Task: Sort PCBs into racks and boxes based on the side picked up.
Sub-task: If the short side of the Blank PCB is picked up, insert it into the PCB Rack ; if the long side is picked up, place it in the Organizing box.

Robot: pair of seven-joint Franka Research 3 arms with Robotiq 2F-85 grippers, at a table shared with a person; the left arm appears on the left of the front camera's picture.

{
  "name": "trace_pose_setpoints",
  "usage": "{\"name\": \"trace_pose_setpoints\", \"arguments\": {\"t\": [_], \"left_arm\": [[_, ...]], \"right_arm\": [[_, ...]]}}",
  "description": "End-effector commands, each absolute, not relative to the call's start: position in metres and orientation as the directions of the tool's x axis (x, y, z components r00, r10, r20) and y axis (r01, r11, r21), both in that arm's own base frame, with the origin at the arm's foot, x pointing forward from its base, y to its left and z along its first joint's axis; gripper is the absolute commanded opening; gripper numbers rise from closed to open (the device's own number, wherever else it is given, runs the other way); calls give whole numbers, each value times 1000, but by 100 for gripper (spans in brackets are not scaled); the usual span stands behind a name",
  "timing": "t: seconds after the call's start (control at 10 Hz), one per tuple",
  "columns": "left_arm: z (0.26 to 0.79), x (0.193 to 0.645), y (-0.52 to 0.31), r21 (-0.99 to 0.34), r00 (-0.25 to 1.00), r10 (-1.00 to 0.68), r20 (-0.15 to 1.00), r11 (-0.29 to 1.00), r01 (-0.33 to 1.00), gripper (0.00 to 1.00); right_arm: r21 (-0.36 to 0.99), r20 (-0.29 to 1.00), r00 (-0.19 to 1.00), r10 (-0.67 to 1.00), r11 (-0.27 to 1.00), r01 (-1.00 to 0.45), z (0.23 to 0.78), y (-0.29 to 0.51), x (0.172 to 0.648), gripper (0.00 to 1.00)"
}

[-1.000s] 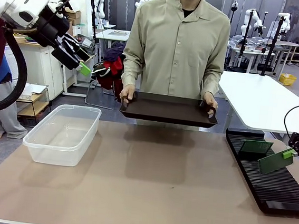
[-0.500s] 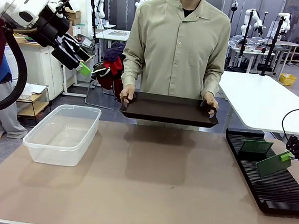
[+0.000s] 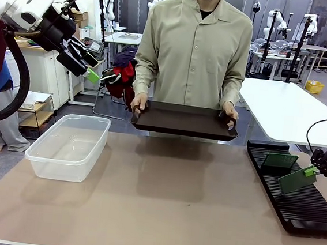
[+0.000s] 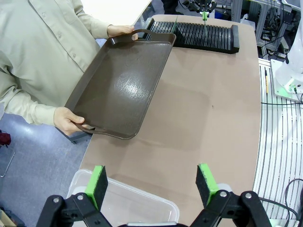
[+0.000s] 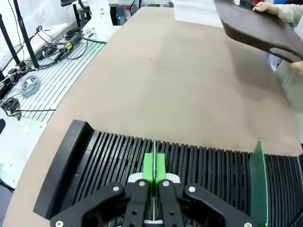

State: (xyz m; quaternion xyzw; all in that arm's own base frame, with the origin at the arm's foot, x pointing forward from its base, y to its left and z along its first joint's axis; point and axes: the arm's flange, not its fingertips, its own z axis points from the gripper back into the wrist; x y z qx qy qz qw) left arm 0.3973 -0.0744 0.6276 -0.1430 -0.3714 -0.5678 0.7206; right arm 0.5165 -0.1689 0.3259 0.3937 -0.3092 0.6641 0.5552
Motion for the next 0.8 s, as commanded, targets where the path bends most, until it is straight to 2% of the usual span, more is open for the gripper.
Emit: {"name": "trace_pose_setpoints", "arguments": {"t": [0.0, 0.7], "left_arm": [[625, 398, -74, 213, 68, -704, 707, 303, 929, 100], [625, 398, -74, 213, 68, -704, 707, 303, 929, 100]], "right_arm": [[-7, 872, -89, 482, -168, -986, 321, -165, 526, 2], [10, 869, -76, 489, -171, -985, 312, -166, 523, 2]]}}
